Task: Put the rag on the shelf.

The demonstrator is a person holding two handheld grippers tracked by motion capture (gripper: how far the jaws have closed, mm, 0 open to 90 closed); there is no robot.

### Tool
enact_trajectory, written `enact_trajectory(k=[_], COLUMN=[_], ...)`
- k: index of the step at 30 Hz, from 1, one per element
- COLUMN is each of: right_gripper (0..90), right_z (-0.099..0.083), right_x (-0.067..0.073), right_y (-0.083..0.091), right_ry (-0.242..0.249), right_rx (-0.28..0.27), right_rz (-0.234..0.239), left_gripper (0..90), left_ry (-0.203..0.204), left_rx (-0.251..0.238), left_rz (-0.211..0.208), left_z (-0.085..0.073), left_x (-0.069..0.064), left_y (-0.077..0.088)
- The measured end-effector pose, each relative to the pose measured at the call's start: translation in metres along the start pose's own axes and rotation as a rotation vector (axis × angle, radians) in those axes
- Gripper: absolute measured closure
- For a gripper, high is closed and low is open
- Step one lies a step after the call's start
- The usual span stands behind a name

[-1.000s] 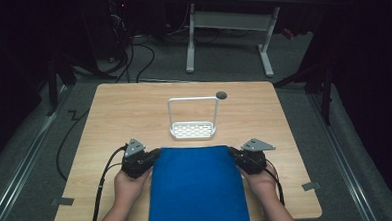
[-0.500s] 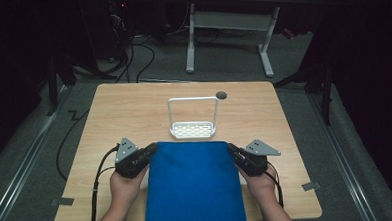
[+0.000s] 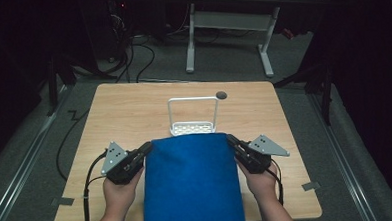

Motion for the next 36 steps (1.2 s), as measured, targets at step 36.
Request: enact_trajectory(k=[36], right_gripper=[88.5], right_z=[0.132], right_x=[-0.039], right_y=[0.000], right_ry=[0.043], right_rx=[-0.177], right_rz=[-0.100], left_gripper=[88.2], left_ry=[-0.150], left_rx=[-0.081], left_rz=[0.032], left_z=[0.127], left_x=[0.032], left_y=[-0.044])
Point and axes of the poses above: each handheld gripper's, and its own axes: y roughly backward along the jaws, z roughly out of its top, x roughly to its left, the point moved 9 cm from there along -y, roughly forward along the jaws, and after that the axes turned 5 degrees about -x, right-handed, at the moved point
